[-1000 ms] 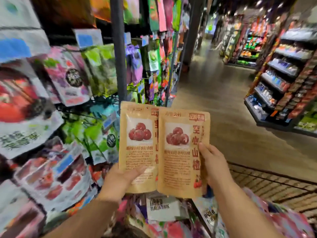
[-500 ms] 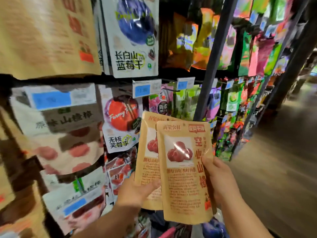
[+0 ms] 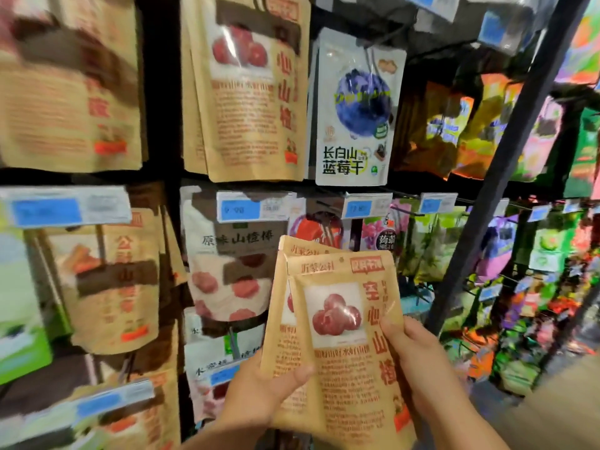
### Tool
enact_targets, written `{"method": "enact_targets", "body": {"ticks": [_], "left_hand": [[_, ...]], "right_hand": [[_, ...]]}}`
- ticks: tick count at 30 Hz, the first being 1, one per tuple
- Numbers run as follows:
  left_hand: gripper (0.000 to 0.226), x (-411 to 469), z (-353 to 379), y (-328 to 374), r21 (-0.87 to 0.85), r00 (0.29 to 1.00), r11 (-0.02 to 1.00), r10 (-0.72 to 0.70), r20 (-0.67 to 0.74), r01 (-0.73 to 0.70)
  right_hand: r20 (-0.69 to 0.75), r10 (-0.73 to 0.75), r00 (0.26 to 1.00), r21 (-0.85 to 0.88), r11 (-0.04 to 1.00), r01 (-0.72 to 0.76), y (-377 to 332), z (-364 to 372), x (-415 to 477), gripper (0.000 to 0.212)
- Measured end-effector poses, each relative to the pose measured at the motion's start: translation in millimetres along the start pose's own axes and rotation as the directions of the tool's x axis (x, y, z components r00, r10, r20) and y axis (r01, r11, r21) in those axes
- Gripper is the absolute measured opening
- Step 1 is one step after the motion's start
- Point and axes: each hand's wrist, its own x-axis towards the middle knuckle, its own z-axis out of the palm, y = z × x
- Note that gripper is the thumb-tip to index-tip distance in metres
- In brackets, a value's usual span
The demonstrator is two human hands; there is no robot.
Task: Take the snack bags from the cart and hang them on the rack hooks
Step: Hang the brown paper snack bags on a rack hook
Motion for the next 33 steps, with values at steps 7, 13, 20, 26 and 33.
{"method": "enact_targets", "body": {"ticks": [7,13,20,26,33], "left_hand": [[0.027,-11,-9,12,-0.012,0.993,0.998,0.068,-0.095,-0.069],[0.03,-9,3,45,0.002,0.971,0.975,0.221,-0.092,-0.222],[0.024,1,11,91,0.011,0.929,0.934,0.356,-0.099,-0.357],[0.031,8,7,120,0.025,0.885,0.892,0.45,-0.121,-0.451],[0.04,-6,-15,144,-0.019,0.855,0.867,0.487,-0.179,-0.498]], "right_hand": [[0.033,-0.122,0.992,-0.01,0.992,0.123,-24,2,-4,0.026],[-0.034,-0.199,0.979,0.071,0.977,0.201,-51,-16,4,0.028],[-0.05,-0.367,0.929,0.128,0.92,0.37,-94,-27,14,0.026],[-0.023,-0.423,0.906,0.147,0.895,0.422,-121,-27,25,0.025],[0.039,-0.459,0.887,0.202,0.873,0.443,-156,-15,36,0.023]]}}
